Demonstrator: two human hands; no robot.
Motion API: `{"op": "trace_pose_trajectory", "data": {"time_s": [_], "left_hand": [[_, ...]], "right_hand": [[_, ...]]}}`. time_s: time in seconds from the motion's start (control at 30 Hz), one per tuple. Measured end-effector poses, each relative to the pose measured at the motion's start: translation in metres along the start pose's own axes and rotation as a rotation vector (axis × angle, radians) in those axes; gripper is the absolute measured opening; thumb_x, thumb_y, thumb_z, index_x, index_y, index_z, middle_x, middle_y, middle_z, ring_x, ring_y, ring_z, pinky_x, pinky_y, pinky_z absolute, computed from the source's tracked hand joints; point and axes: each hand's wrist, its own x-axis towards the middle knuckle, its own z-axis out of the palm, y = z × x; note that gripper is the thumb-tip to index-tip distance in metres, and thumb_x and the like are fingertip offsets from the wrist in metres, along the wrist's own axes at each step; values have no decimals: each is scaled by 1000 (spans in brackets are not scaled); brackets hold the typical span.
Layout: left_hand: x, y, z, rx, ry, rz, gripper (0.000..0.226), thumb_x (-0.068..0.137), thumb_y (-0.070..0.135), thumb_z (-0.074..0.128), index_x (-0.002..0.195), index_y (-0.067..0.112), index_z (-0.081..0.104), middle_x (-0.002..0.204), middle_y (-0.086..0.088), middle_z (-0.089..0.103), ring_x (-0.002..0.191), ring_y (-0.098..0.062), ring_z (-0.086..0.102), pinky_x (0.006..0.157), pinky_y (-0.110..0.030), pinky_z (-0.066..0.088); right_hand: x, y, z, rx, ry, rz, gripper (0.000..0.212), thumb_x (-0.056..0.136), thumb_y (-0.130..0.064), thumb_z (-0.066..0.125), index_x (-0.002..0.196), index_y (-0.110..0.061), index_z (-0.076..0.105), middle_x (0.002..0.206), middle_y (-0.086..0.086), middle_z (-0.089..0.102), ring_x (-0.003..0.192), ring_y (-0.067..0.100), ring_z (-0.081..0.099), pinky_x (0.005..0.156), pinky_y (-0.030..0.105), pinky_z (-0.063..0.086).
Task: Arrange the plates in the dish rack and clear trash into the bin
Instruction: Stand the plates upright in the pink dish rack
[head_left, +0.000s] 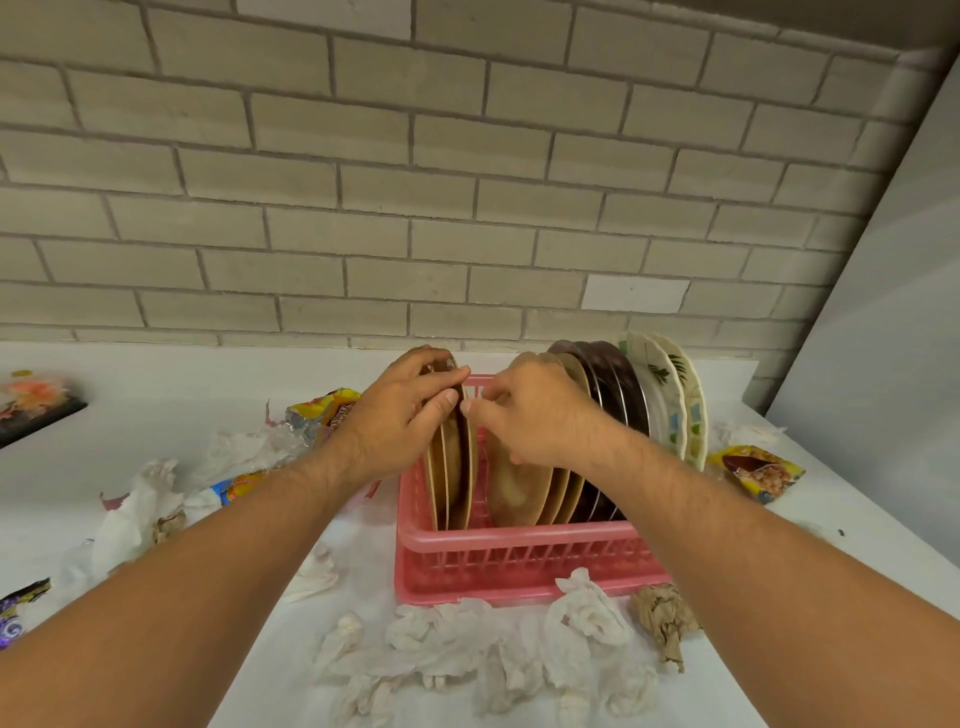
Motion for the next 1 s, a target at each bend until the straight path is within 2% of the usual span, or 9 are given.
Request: {"op": "trace_pose_trajectory", "data": {"time_s": [0.1,0.23,0.3,0.4,0.57,0.67,0.73,0.83,1.0], "left_hand": [[0,-2,-3,-18,-17,-10,34,98,24,48,131,26,57,140,9,41,124,4,32,96,-6,21],[0,-2,-5,11,-44,3,35,100,25,45,134,26,54,142,8,42,126,6,28,98,-7,19],[1,-1,-5,-4,-63,4,37,101,26,42,137,25,50,146,8,40,131,6,22,103,-7,14],[1,1,-5,-3,-89,-4,40,102,26,37,142,24,43,149,7,37,140,-2,19,114,-21,14],[-1,-3,-8,21,-69,-24,47,97,36,34,141,23,43,148,6,41,141,-7,23,117,-34,22],[-3,-4,-9,49,-70,-25,45,100,34,38,143,22,40,151,6,34,142,-6,21,115,-26,19],[-3,-3,-8,53,-62,-18,46,100,34,40,144,19,40,154,6,30,142,-4,19,112,-20,17],[-2,-2,-8,84,-51,-19,47,100,34,41,144,16,40,155,7,24,140,-2,20,108,-16,17],[-1,1,-8,114,-36,-27,55,94,45,34,140,16,46,149,4,33,134,-8,32,102,-16,23]], "right_hand": [[-4,-2,12,45,-61,13,34,94,-47,52,94,-17,68,67,3,65,62,18,68,69,40,60],[-8,-8,22,47,-67,29,25,96,-36,50,85,-17,61,74,4,66,67,18,67,69,40,59],[-8,-11,24,6,-48,17,22,97,-28,47,81,-17,55,74,3,63,66,17,63,63,35,56],[-5,-17,20,-113,-9,19,22,97,-21,45,76,-18,52,73,1,57,65,14,57,57,27,48],[3,-15,-3,-228,81,49,14,98,-23,46,89,-14,53,75,0,54,65,12,54,56,24,46],[5,-16,-17,-239,130,82,17,98,-23,47,98,-11,59,79,3,60,71,16,63,66,30,57],[8,-16,-29,-253,173,100,14,98,-21,48,97,-12,59,78,3,59,70,16,62,60,27,54],[14,-14,-41,-313,270,67,14,96,-20,50,94,-10,60,72,2,54,68,17,58,58,30,50],[11,-15,-26,-360,171,136,12,97,-17,53,101,-10,61,80,5,63,70,19,65,67,32,58]]}}
